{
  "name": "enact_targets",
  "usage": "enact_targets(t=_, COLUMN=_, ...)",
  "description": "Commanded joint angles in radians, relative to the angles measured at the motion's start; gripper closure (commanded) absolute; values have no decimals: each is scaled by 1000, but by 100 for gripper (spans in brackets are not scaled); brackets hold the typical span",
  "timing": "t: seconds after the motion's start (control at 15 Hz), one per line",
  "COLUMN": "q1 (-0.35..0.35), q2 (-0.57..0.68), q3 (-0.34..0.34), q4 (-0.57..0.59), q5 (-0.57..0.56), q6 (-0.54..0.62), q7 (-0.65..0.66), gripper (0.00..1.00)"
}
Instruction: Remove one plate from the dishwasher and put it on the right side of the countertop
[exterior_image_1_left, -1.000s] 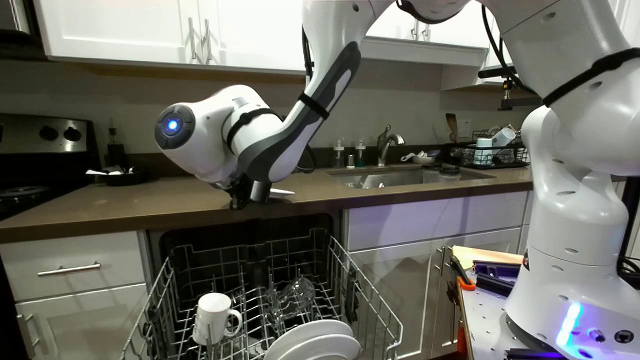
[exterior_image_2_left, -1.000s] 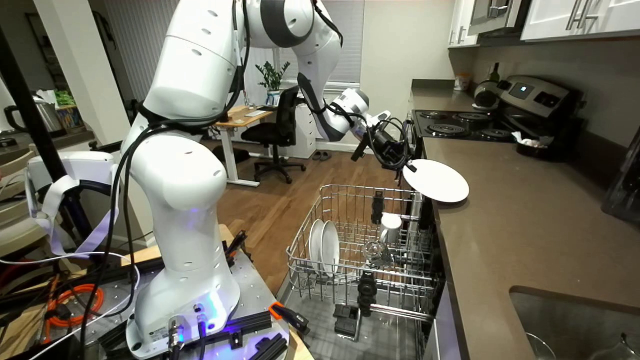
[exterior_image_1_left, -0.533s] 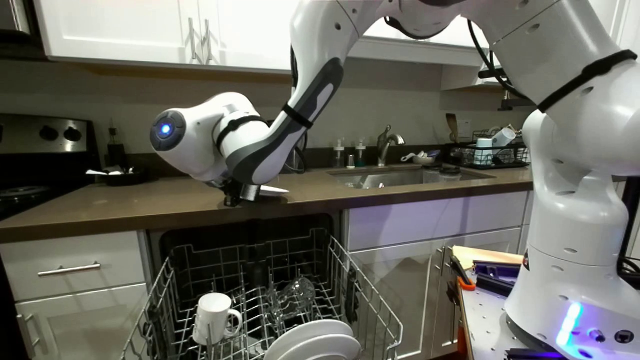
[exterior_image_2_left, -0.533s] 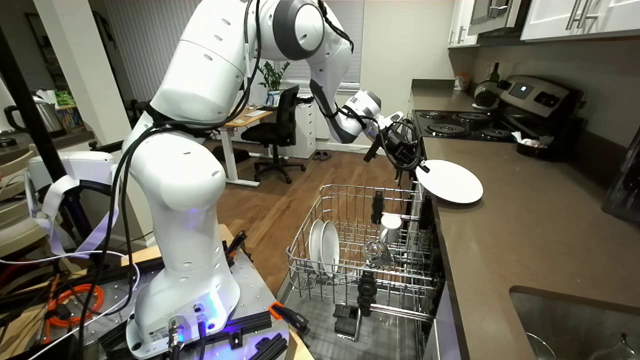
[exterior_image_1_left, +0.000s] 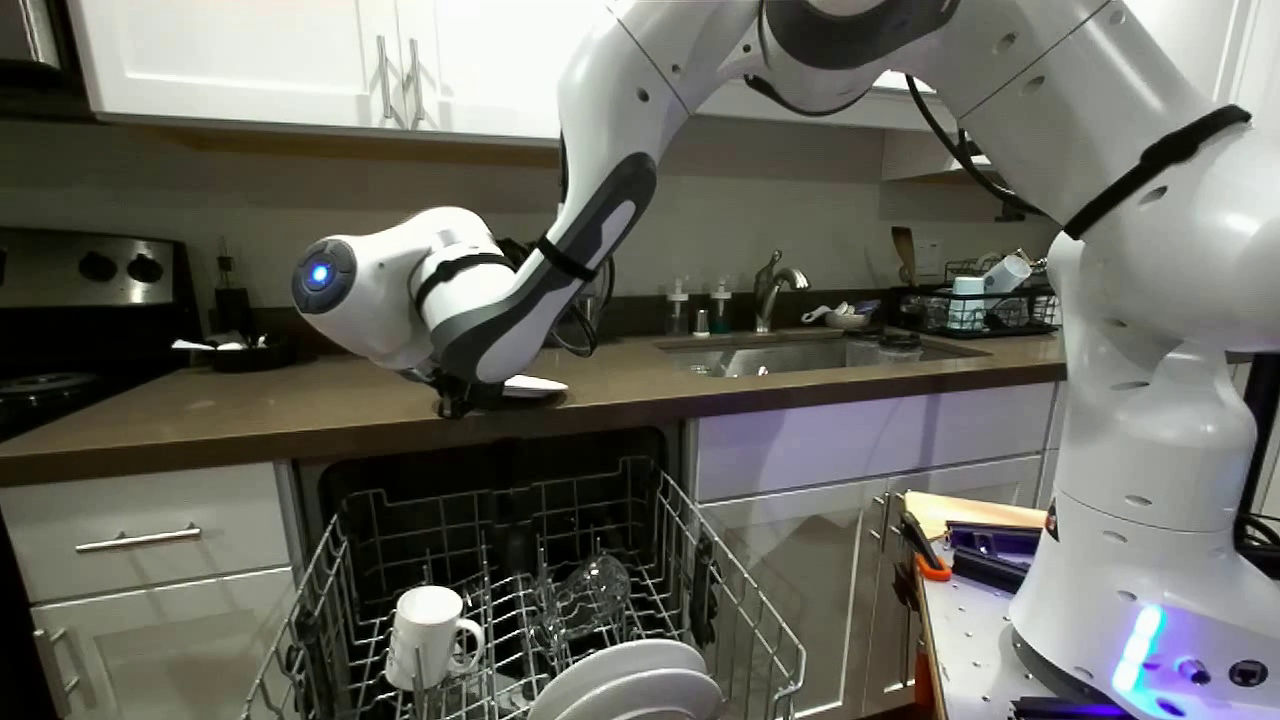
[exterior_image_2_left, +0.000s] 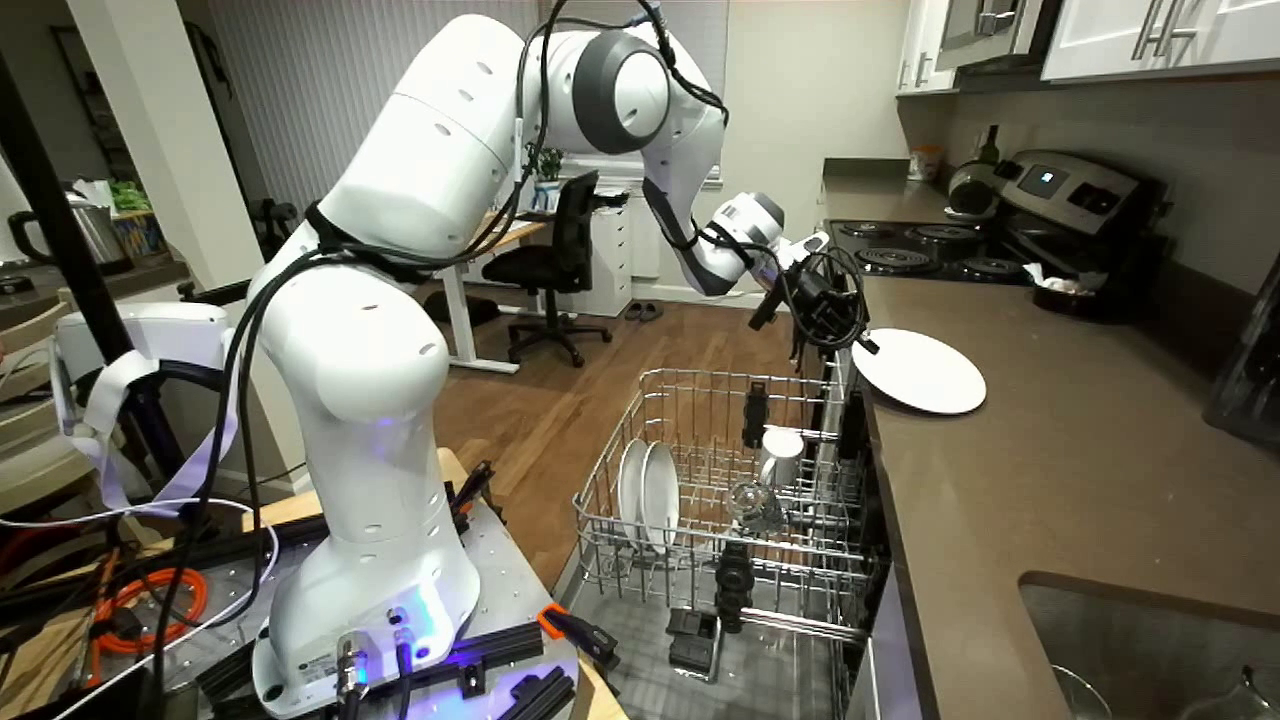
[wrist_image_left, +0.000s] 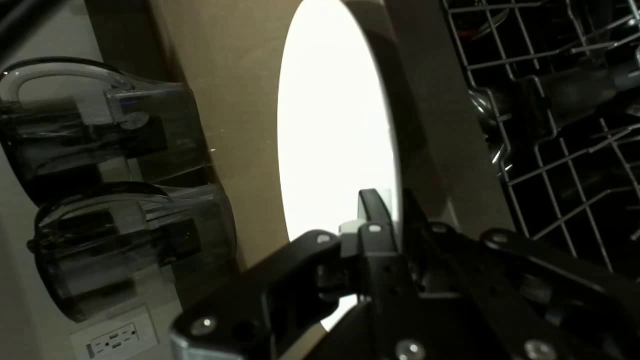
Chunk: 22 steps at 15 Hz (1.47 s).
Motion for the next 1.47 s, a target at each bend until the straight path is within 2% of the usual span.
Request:
enact_targets(t=0.0, q1=-18, q2=52, q3=0, q4=100, q5=50, q6=9, q7=-84, gripper=93)
enact_targets(t=0.27, q1=-18, q2=87, q3=-8, q4=160, q5=99, q6=11, q7=-131, gripper=94)
enact_targets(t=0.47, q1=-20, q2=106, q3=-14, q4=194, q5=133, q6=15, q7=-163, gripper=86)
enact_targets(t=1.13, q1=-27, q2=169, q3=-56, q4=288, q5=212, q6=9, q7=-230, gripper=93)
enact_targets(t=1.4, q1=-24, q2=179, q3=-63, q4=294, q5=234, q6=2, q7=-252, gripper=84)
